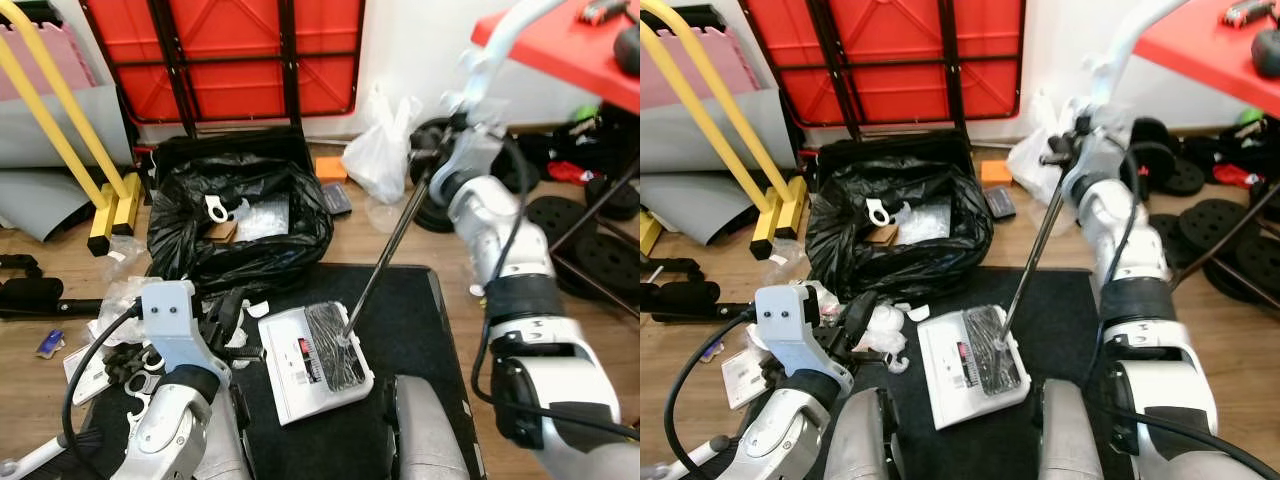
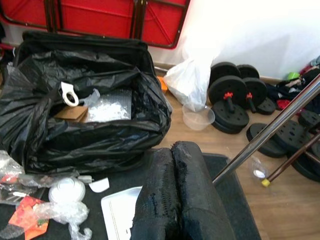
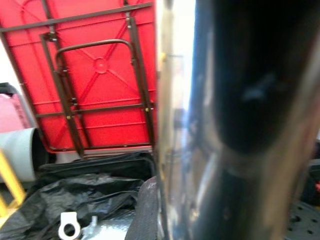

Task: Sweep floor

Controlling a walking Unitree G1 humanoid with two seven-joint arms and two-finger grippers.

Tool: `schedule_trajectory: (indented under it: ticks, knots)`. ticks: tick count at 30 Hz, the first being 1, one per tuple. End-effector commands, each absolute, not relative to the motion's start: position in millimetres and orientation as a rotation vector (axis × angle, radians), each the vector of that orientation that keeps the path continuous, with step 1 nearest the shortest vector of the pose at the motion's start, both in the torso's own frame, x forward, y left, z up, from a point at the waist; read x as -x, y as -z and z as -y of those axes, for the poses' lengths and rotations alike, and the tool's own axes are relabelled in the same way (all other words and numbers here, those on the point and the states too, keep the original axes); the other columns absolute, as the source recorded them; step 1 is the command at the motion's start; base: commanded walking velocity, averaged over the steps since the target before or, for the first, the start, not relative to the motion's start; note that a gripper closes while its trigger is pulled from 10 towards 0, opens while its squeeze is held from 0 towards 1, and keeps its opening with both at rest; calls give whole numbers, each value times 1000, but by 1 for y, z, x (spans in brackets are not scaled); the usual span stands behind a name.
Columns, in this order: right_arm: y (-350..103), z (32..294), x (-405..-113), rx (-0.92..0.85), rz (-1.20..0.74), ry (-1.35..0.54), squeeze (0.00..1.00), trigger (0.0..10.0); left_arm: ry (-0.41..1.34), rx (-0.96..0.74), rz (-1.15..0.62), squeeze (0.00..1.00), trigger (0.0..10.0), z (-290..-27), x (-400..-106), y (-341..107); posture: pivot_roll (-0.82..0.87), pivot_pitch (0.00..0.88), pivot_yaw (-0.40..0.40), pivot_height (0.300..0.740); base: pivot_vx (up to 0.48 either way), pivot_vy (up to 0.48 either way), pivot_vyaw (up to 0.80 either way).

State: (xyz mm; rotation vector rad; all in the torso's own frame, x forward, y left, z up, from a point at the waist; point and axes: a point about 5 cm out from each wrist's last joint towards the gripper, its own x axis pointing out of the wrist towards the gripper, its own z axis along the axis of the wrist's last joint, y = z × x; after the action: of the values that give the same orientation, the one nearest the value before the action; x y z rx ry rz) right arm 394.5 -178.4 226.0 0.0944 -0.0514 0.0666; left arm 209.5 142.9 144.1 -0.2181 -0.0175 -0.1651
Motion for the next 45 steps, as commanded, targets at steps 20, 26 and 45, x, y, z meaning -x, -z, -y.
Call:
schedule_trajectory:
  ticks: [20,26,45]
  knots:
    - [-115,184,-373,128,-276,-34,0,10000,193,232,-12,0,10000,-141,-192,-149,9,149,-2,545,0,0,0]
    - [-102,177,-369,63,-234,-73,0,10000,198,235,-16,0,10000,-141,-188,-152,36,177,12,545,0,0,0]
    - [-117,174,-378,-26,-120,-120,0,0,196,234,-32,0,10000,-142,-180,-155,58,195,16,545,0,0,0]
